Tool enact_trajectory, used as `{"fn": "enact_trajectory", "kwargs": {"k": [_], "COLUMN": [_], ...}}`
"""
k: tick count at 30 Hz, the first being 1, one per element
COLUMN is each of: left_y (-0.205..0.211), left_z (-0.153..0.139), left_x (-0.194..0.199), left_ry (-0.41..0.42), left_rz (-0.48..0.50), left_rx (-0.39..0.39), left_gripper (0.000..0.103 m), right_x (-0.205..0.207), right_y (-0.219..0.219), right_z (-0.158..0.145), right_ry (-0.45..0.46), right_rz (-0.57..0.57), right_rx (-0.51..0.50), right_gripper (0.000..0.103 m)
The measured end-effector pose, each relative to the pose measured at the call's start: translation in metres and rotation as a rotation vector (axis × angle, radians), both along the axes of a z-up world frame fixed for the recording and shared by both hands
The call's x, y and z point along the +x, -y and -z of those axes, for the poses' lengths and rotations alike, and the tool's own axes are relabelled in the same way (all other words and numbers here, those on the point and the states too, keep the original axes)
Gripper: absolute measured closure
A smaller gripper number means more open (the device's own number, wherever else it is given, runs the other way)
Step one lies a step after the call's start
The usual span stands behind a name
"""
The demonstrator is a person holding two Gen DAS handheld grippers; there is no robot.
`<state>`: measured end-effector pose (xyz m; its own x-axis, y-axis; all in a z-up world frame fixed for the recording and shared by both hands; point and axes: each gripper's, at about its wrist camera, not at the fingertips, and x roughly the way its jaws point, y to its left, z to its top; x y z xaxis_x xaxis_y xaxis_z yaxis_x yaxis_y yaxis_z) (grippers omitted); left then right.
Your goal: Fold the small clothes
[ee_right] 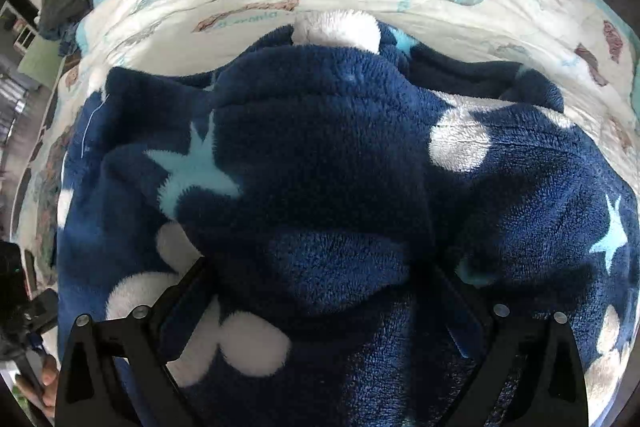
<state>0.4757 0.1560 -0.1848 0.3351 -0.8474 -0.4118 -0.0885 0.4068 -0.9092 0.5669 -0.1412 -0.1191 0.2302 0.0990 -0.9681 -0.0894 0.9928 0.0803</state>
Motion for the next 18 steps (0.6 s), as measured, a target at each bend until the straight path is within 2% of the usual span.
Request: {"fn": "enact_trajectory", "kwargs": {"k": [1,2,3,4,6,7,8,10,12,14,15,18], "left_y": [0.004,0.011,0.015,0.017,0.022,0.023,0.023,0.026,0.030,0.035,0.040,0.041], "left_z": [0.007,0.010,0.010,0.007,0.004,0.003,0.002,0.003,0.004,0.003,0.000,-0.012], "left_x": [-0.001,-0.001,-0.002,-0.003,-0.004,-0.006,-0.006,-0.006,-0.005,-0.015,-0.019,-0.038], "left_ry": [-0.040,-0.071,-0.081,-0.072,-0.052,-0.050,-0.048,-0.057,-0.071,-0.073,-0.043,0.052], "left_rz": [0.028,0.052,0.068,0.070,0.075,0.074,0.074,0.074,0.065,0.057,0.062,-0.013], "left_rx": [-0.105,-0.174,-0.194,-0.176,-0.141,-0.142,-0.147,-0.176,-0.221,-0.276,-0.281,-0.219], "left_gripper": [0.022,0.022,0.022,0.022,0.022,0.022,0.022,0.022,0.023,0.036,0.049,0.058], "right_x": [-0.002,-0.007,-0.011,-0.015,-0.023,-0.027,-0.034,-0.046,-0.062,-0.078,-0.082,-0.093], "right_y": [0.003,0.010,0.019,0.035,0.067,0.080,0.100,0.121,0.137,0.144,0.145,0.145], "right_z": [-0.002,-0.006,-0.010,-0.016,-0.026,-0.028,-0.033,-0.042,-0.057,-0.071,-0.076,-0.088], "right_ry": [0.003,0.011,0.023,0.036,0.067,0.076,0.090,0.113,0.137,0.155,0.159,0.158], "right_rz": [-0.003,0.003,0.021,0.042,0.136,0.169,0.212,0.235,0.233,0.228,0.230,0.227], "right_rx": [0.013,0.038,0.087,0.147,0.377,0.469,0.608,0.731,0.770,0.741,0.724,0.691], "right_gripper": [0.000,0.000,0.000,0.000,0.000,0.000,0.000,0.000,0.000,0.000,0.000,0.000]}}
